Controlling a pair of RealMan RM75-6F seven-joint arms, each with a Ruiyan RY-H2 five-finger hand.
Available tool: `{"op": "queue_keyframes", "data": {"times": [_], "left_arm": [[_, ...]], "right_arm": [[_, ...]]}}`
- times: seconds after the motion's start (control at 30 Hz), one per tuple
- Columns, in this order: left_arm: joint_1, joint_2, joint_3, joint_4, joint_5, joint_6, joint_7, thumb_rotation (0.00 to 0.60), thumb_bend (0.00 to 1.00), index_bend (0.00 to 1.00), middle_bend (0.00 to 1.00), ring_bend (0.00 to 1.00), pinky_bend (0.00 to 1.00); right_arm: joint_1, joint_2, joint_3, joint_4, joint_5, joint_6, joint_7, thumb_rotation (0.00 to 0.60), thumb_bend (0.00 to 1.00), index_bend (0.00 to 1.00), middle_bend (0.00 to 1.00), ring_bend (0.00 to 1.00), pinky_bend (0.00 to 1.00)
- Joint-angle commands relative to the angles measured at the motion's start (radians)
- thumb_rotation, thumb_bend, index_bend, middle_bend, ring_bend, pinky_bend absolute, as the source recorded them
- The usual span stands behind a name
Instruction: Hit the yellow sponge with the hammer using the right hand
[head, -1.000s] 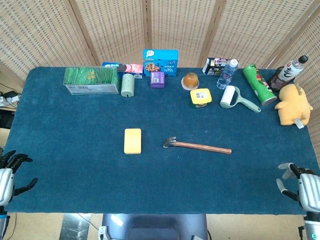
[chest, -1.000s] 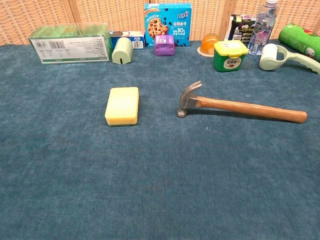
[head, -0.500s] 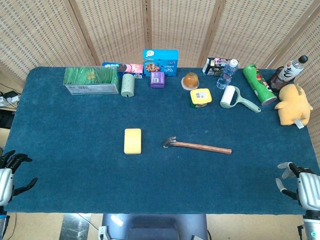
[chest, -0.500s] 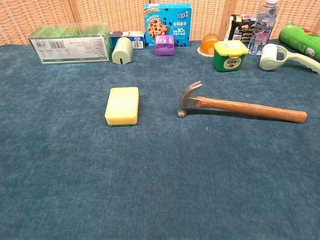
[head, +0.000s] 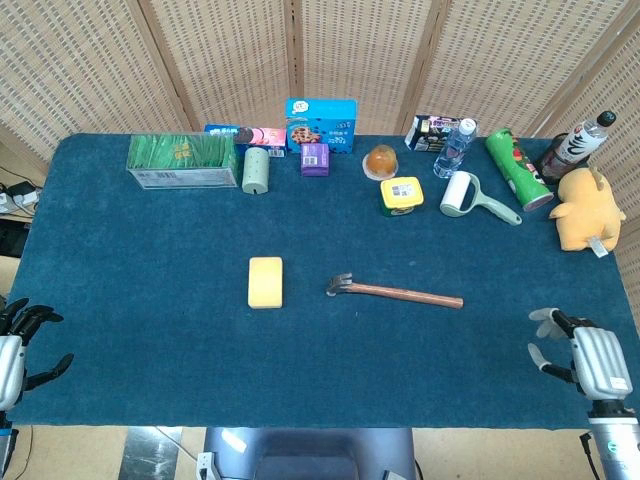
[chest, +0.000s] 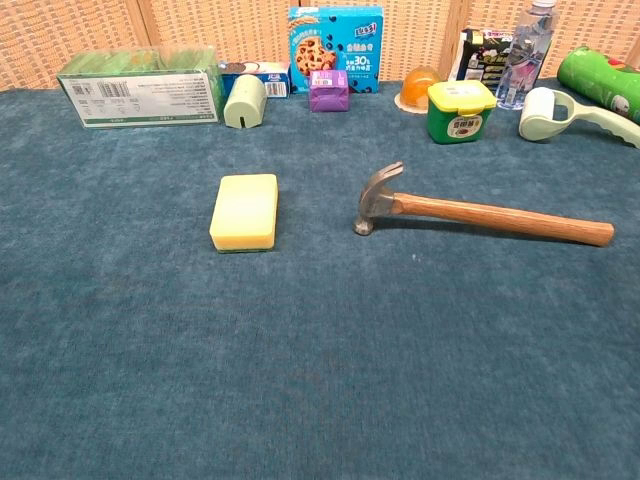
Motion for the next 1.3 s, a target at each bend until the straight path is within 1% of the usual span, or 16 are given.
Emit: {"op": "queue_keyframes", "data": {"times": [0.03,0.17,0.2,0.4,0.57,0.73,0.8,0.87,1.03,1.17,1.3], "left_arm": [[-0.001,0.002,-0.001,-0.002,-0.001,-0.002,0.002,0.6,0.22,0.36,0.27,0.12,0.13],[-0.003,0.006,-0.004,-0.006,-0.005,-0.002,0.01,0.6,0.23,0.36,0.27,0.12,0.13],[-0.006,0.005,-0.005,-0.006,-0.006,-0.008,0.012,0.6,0.23,0.36,0.27,0.12,0.13],[-0.014,0.001,-0.005,0.003,-0.01,-0.023,0.005,0.6,0.22,0.36,0.27,0.12,0.13],[-0.021,0.002,-0.01,0.021,-0.02,-0.038,-0.012,0.6,0.22,0.36,0.27,0.12,0.13],[-0.025,0.005,-0.015,0.046,-0.033,-0.048,-0.041,0.6,0.22,0.36,0.27,0.12,0.13],[-0.026,0.005,-0.016,0.055,-0.036,-0.052,-0.05,0.6,0.22,0.36,0.27,0.12,0.13],[-0.026,0.006,-0.016,0.067,-0.041,-0.057,-0.062,0.6,0.23,0.36,0.27,0.12,0.13],[-0.024,0.009,-0.018,0.092,-0.052,-0.063,-0.088,0.6,0.22,0.36,0.27,0.12,0.13],[-0.021,0.011,-0.02,0.11,-0.058,-0.063,-0.11,0.6,0.22,0.36,0.27,0.12,0.13],[-0.016,0.008,-0.016,0.143,-0.069,-0.073,-0.148,0.6,0.22,0.36,0.27,0.12,0.13]], "right_arm": [[0.031,0.006,0.014,-0.014,-0.015,-0.023,-0.003,0.6,0.36,0.34,0.51,0.51,0.46],[0.056,0.006,0.034,-0.046,-0.004,-0.034,-0.022,0.6,0.35,0.3,0.48,0.49,0.45],[0.086,0.002,0.042,-0.071,-0.013,-0.064,-0.03,0.6,0.35,0.29,0.47,0.48,0.45],[0.186,-0.012,0.068,-0.134,0.047,-0.212,-0.106,0.6,0.35,0.24,0.41,0.43,0.42],[0.279,-0.074,0.112,-0.157,0.158,-0.324,-0.24,0.6,0.35,0.23,0.4,0.41,0.41],[0.366,-0.165,0.139,-0.131,0.286,-0.412,-0.37,0.6,0.35,0.23,0.4,0.39,0.4],[0.384,-0.19,0.143,-0.119,0.324,-0.425,-0.407,0.6,0.36,0.23,0.39,0.37,0.38],[0.408,-0.217,0.146,-0.103,0.371,-0.445,-0.444,0.6,0.35,0.23,0.37,0.32,0.36],[0.455,-0.273,0.147,-0.071,0.461,-0.462,-0.54,0.6,0.35,0.23,0.34,0.29,0.31],[0.49,-0.311,0.148,-0.051,0.521,-0.467,-0.6,0.6,0.35,0.23,0.34,0.28,0.31],[0.54,-0.362,0.151,-0.015,0.612,-0.479,-0.681,0.6,0.35,0.23,0.34,0.28,0.31]]}}
